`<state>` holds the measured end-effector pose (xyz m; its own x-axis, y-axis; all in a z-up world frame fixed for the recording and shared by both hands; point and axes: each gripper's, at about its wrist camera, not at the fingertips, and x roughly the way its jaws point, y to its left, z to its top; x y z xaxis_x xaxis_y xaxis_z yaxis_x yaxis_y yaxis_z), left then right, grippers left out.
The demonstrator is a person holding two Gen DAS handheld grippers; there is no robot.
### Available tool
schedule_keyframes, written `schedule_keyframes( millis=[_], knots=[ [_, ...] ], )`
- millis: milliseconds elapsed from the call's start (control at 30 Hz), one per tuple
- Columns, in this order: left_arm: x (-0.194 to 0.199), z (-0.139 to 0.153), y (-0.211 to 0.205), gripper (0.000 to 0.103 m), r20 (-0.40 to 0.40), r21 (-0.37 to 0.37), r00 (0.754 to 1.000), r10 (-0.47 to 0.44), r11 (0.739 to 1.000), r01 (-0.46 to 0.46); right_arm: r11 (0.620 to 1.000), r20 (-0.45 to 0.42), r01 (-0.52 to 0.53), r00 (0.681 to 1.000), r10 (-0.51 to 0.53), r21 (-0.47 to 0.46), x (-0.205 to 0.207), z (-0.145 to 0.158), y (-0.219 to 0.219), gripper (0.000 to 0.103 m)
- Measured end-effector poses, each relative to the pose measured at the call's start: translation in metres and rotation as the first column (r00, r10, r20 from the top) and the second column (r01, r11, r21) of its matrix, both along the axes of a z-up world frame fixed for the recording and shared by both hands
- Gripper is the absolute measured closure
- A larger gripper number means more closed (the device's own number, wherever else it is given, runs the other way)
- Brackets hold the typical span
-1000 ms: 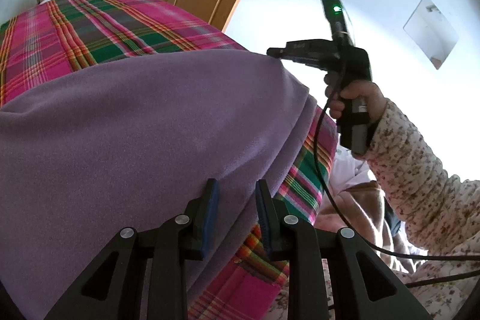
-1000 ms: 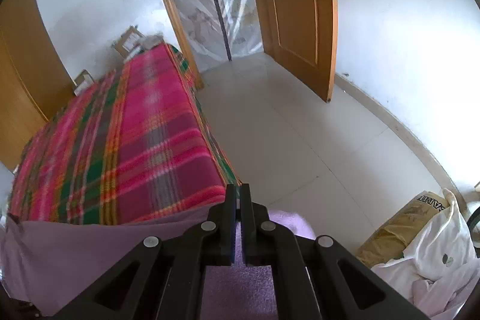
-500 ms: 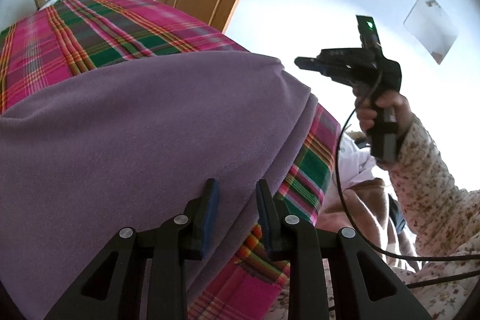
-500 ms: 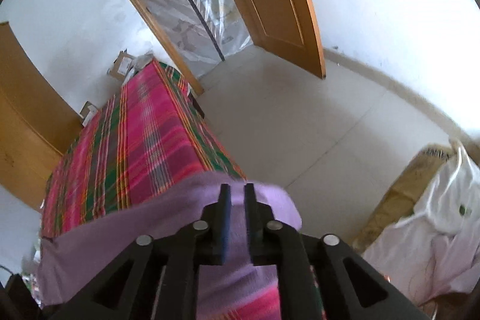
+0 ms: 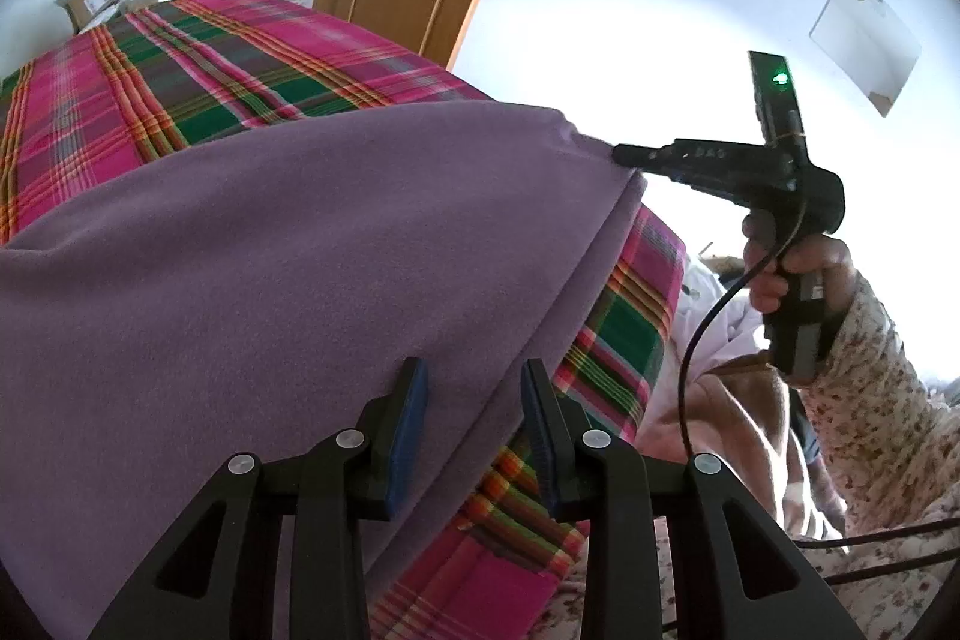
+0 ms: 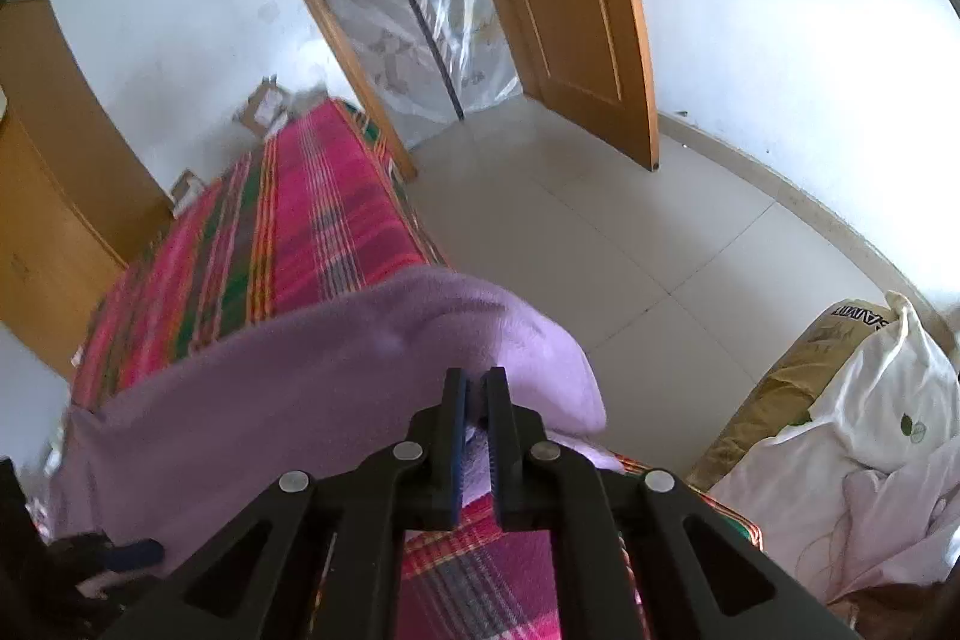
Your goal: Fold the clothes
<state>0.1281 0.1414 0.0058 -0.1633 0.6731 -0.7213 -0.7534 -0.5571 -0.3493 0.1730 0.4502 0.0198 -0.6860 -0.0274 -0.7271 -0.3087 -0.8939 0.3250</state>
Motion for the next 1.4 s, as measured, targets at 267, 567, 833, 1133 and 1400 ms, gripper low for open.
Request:
schedule_keyframes(
  millis=[267, 567, 833, 1133, 1400],
  knots=[
    [-0.008, 0.001, -0.007, 0.07, 0.04, 0.013, 0.999, -0.015, 1.0, 0.015, 1.0, 0.098, -0.005, 0.995, 0.006, -0.009, 0.003, -0.007, 0.002, 0.098],
    [-0.014, 0.003, -0.005, 0.07, 0.045, 0.015, 0.999, -0.023, 1.0, 0.023, 0.997, 0.051, 0.071, 0.996, -0.069, -0.023, 0.007, -0.003, 0.012, 0.094],
    [-0.012, 0.004, -0.003, 0.07, 0.032, 0.011, 0.999, -0.026, 1.0, 0.026, 0.94, 0.064, 0.166, 0.986, -0.154, -0.3, 0.022, -0.031, 0.05, 0.075],
    [-0.01, 0.002, -0.002, 0.07, 0.028, 0.01, 0.999, -0.018, 1.0, 0.018, 0.915, 0.016, 0.109, 0.994, -0.111, -0.389, 0.008, -0.042, 0.048, 0.087],
    [-0.003, 0.003, 0.005, 0.07, -0.02, -0.027, 1.0, -0.019, 0.999, 0.019, 0.959, -0.043, 0.151, 0.985, -0.166, -0.241, -0.01, -0.012, 0.047, 0.103]
  ],
)
